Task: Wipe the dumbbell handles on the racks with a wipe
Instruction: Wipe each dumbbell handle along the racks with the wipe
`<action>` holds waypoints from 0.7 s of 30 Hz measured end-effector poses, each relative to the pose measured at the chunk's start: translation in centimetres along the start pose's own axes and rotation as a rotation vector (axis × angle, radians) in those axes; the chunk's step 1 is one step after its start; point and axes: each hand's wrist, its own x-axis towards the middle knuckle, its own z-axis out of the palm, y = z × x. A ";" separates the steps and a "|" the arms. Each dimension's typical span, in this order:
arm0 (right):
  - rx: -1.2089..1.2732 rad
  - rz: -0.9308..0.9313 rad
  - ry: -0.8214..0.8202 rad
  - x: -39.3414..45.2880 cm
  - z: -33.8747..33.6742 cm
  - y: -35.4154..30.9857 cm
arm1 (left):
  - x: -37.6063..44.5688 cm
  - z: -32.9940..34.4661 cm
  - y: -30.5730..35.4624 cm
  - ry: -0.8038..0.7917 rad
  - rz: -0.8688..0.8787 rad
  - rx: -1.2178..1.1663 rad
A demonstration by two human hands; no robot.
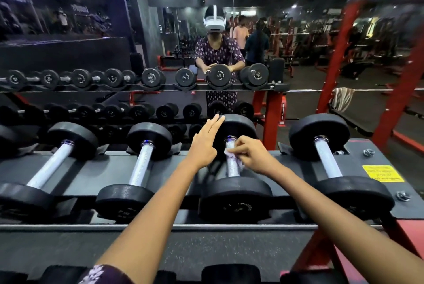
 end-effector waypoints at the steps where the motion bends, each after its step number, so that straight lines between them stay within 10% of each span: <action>1: -0.038 0.031 0.039 0.7 -0.1 0.4 | 0.0 0.1 0.0 0.002 -0.005 -0.003; 11: -0.262 -0.042 -0.378 3.2 -1.6 -2.1 | 0.2 -0.5 0.3 -0.024 -0.025 -0.051; 21: -0.227 -0.060 -0.457 4.1 -1.8 -2.9 | 0.1 -1.2 -0.3 -0.015 0.031 -0.188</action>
